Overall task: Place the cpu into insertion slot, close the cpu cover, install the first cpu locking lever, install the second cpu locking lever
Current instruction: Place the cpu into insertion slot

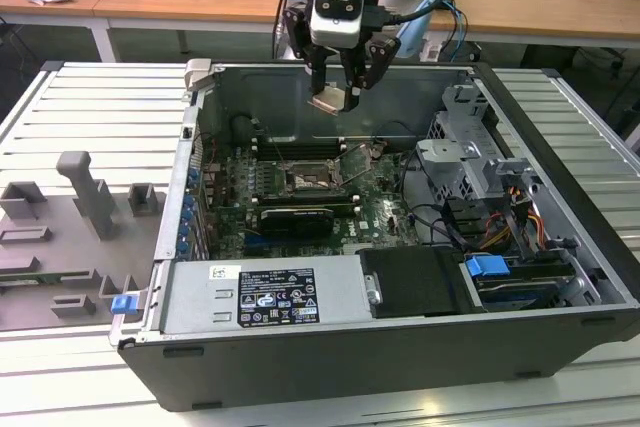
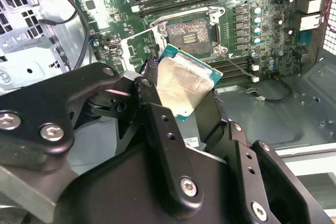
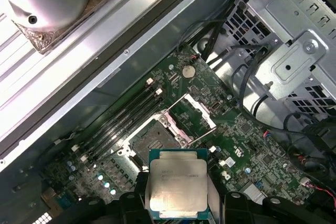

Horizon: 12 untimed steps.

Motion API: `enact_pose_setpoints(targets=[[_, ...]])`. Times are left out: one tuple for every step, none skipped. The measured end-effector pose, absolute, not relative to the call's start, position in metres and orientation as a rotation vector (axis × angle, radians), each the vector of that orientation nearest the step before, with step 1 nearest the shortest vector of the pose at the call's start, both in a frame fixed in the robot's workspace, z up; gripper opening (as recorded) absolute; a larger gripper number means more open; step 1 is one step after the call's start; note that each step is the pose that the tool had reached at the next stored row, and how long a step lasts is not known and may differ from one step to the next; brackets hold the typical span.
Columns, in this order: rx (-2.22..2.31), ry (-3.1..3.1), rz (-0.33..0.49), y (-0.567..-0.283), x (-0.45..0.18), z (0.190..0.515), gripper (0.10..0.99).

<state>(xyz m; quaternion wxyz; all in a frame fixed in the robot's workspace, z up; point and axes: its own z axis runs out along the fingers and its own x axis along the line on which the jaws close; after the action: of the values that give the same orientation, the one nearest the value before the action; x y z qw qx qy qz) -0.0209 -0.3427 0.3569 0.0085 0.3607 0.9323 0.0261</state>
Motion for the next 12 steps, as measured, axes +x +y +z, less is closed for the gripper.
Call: enact_pose_setpoints(targets=[[1.132, 2.911, 0.081, -0.3427, -0.0209, 0.3569, 0.525], [1.142, 2.907, 0.081, -0.3426, -0.0208, 0.3569, 0.525], [1.15, 2.903, 0.081, -0.3426, -0.0208, 0.3568, 0.525], [1.161, 2.899, 0.08, -0.3426, -0.0209, 0.3568, 0.525], [1.167, 2.896, 0.08, -0.3426, -0.0209, 0.3568, 0.525], [1.173, 2.894, 0.08, -0.3427, -0.0209, 0.3568, 0.525], [1.179, 2.891, 0.08, -0.3426, -0.0209, 0.3568, 0.525], [1.184, 2.889, 0.079, -0.3426, -0.0209, 0.3568, 0.525], [1.19, 2.887, 0.079, -0.3427, -0.0209, 0.3568, 0.525], [1.195, 2.884, 0.079, -0.3427, -0.0209, 0.3568, 0.525], [1.206, 2.879, 0.079, -0.3426, -0.0209, 0.3568, 0.525], [1.217, 2.874, 0.078, -0.3426, -0.0209, 0.3567, 0.525]])
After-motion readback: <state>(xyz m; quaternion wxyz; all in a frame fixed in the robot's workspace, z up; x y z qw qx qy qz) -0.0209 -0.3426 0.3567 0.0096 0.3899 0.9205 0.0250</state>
